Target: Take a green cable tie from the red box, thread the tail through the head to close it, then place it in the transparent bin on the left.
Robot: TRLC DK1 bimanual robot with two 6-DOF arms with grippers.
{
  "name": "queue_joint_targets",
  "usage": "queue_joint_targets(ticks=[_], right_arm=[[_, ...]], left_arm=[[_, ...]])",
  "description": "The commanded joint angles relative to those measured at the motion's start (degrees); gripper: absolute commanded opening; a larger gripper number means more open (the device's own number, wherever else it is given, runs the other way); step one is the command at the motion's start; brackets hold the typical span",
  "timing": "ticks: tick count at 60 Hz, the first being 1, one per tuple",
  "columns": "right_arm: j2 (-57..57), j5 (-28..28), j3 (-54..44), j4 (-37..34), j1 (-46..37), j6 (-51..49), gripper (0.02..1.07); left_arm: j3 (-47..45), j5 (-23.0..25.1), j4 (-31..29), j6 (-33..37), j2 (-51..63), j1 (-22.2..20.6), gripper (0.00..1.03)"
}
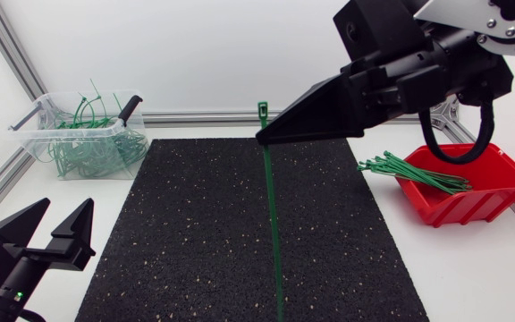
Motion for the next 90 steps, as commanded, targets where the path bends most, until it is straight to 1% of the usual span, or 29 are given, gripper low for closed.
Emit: queue_joint_targets(ticks=[1, 6, 9, 12, 15, 19, 23, 29, 34, 37, 43, 47, 50, 59, 62, 66, 69, 75, 79, 82, 90], right_arm=[[0.96, -0.08, 1.26, 1.00, 0.81, 2.10, 0.08], [0.87, 0.80, 1.08, 1.17, 0.89, 2.19, 0.08], [0.61, 2.47, 0.73, 1.70, 0.89, 2.28, 0.08], [0.08, 4.85, 0.11, 3.02, 1.07, 3.59, 0.08], [-0.80, 6.69, -1.12, 6.09, 1.51, 6.23, 0.08], [-2.47, 11.09, -3.23, 11.63, 2.65, 11.06, 0.08], [-3.61, 14.16, -4.72, 14.88, 3.44, 13.53, 0.08], [-4.14, 19.26, -5.34, 15.94, 4.50, 14.67, 0.08], [-4.31, 23.30, -5.77, 16.91, 4.85, 15.72, 0.08], [-4.31, 26.29, -6.04, 17.52, 5.38, 16.16, 0.08], [-4.40, 34.20, -6.30, 18.75, 7.49, 17.13, 0.08], [-4.40, 42.20, -6.30, 19.72, 9.68, 17.57, 0.08], [-4.40, 45.36, -6.39, 20.25, 11.26, 17.74, 0.08], [-3.61, 48.88, -4.98, 20.33, 13.37, 18.89, 0.08], [-2.99, 49.14, -4.19, 19.72, 13.37, 20.38, 0.08], [-2.20, 49.14, -3.31, 19.19, 12.93, 25.57, 0.08], [-1.76, 49.23, -2.35, 18.22, 12.76, 25.83, 0.08], [-0.53, 51.95, -0.50, 16.64, 13.55, 26.18, 0.08], [-0.09, 54.15, 0.11, 16.38, 15.31, 24.95, 0.08], [0.35, 54.77, 0.55, 16.20, 16.10, 24.69, 0.08], [1.75, 57.67, 2.14, 15.85, 17.24, 24.42, 0.08]], left_arm=[[-2.26, 0.03, -0.93, -1.05, -0.39, -0.41, 0.99], [-1.91, 0.03, -0.40, -1.05, -0.47, -0.32, 0.99], [-1.47, 0.03, -0.32, -1.05, -0.47, -0.41, 0.99], [-0.94, 0.03, 0.21, -1.05, -0.47, -0.23, 0.99], [-0.33, 0.03, 0.30, -1.05, -0.47, -0.15, 0.99], [0.46, 0.03, 0.47, -1.14, -0.39, -0.23, 0.99], [1.43, 0.03, 0.21, -1.67, -0.30, -0.23, 0.99], [3.36, 0.03, -0.58, -2.55, 1.11, -0.32, 0.97], [4.51, 0.03, -0.05, -2.55, 3.39, -0.67, 0.96], [5.30, 0.03, 0.12, -2.55, 4.80, -0.67, 0.96], [8.11, 0.03, 0.74, -2.55, 9.02, -0.50, 0.96], [10.75, 0.03, 0.56, -2.63, 12.88, -0.32, 0.96], [12.50, 0.03, 0.12, -2.90, 14.99, -0.32, 0.96], [16.37, 0.03, -1.37, -2.99, 19.21, -0.76, 0.96], [17.51, -0.06, -1.90, -2.99, 20.09, -0.76, 0.96], [19.45, -0.14, -3.13, -2.99, 21.59, -0.85, 0.96], [20.77, -0.58, -3.66, -3.07, 22.64, -0.85, 0.96], [23.23, -1.46, -4.54, -3.07, 25.28, -2.08, 0.96], [24.98, -2.87, -5.41, -3.07, 27.12, -3.66, 0.96], [26.13, -4.63, -5.94, -3.07, 28.44, -5.95, 0.96], [28.06, -10.78, -5.94, -3.07, 31.43, -13.68, 0.96]])
